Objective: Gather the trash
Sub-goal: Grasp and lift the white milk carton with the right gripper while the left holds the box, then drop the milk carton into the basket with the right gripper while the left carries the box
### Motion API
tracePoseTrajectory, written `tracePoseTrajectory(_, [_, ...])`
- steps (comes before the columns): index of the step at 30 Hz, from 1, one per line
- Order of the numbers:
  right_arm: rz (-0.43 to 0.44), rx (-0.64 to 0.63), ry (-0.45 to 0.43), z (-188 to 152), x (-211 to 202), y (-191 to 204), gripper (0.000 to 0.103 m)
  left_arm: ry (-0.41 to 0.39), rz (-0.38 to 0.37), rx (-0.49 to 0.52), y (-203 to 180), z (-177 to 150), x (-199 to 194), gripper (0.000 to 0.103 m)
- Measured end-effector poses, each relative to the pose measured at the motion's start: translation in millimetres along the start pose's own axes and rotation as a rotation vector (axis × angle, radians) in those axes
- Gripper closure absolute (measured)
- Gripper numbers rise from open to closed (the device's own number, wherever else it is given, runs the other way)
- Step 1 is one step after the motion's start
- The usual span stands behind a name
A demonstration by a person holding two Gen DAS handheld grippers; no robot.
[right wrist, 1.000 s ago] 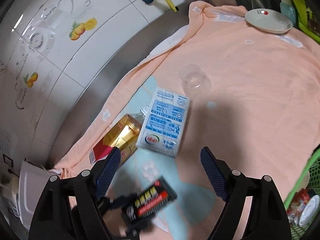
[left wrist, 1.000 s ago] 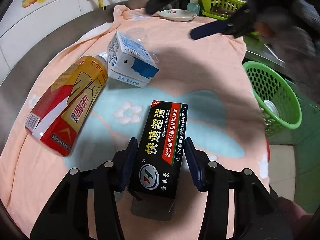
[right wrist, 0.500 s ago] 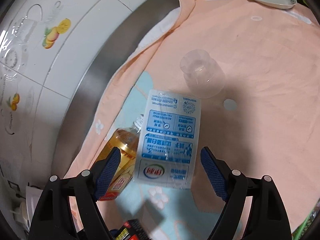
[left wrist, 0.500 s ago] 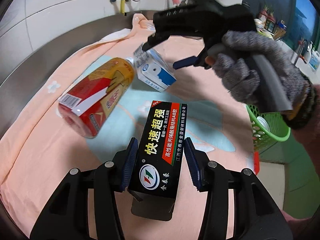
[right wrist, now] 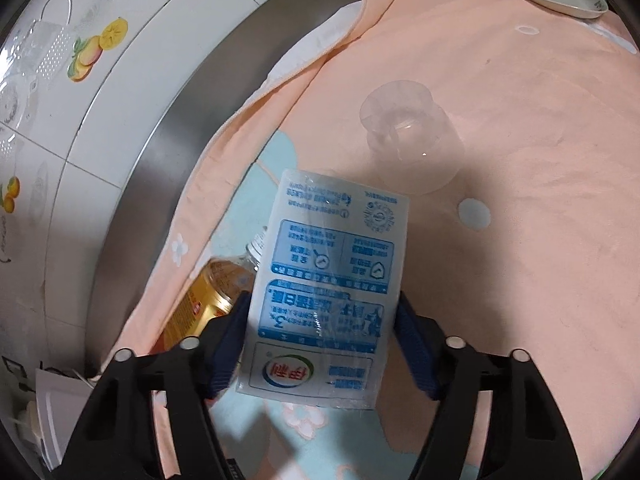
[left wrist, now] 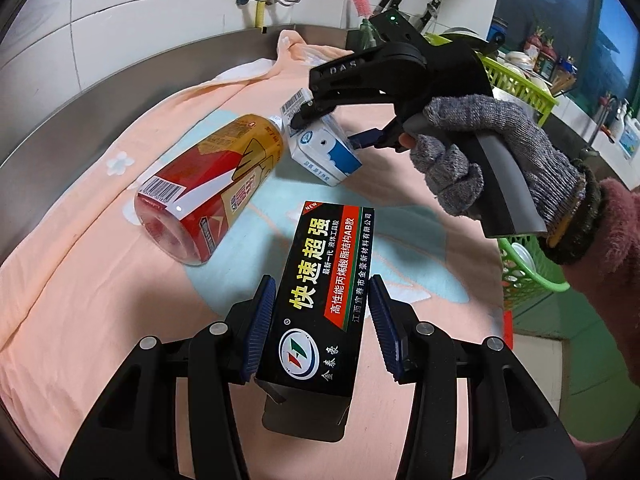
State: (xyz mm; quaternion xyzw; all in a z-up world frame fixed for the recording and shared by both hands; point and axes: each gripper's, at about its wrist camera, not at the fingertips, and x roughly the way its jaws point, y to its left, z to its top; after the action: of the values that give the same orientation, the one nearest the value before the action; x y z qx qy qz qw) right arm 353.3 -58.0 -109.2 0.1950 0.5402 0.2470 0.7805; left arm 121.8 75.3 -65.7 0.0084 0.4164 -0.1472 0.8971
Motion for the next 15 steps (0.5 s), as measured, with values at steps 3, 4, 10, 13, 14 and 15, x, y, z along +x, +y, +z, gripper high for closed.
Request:
tracePoseTrajectory(3, [0.004, -0.013, -0.010, -6, -9, 0, 0.038, -0.005, -0.004, -0.010, 0, 1, -2, 0.056])
tracePoseTrajectory(4, [0.006, -0.016, -0.012, -9, -12, 0, 0.038, -0.008, -0.005, -0.014, 1, 1, -4, 0.056])
tracePoseTrajectory(10, [0.009, -0.047, -0.030, -27, -44, -6, 0.040, -0.020, -0.013, -0.020, -4, -1, -8, 0.056])
tracePoseTrajectory(13, [0.017, -0.054, -0.044, -36, -61, -12, 0.040, -0.021, -0.023, -0.031, -7, 0, -9, 0.056])
tracePoseTrajectory(14, [0.022, -0.052, -0.049, -40, -67, -15, 0.040, -0.025, -0.025, -0.031, -9, 1, -10, 0.056])
tracePoseTrajectory(15, [0.025, -0.050, -0.054, -42, -71, -17, 0.040, -0.029, -0.028, -0.031, -11, 1, -11, 0.056])
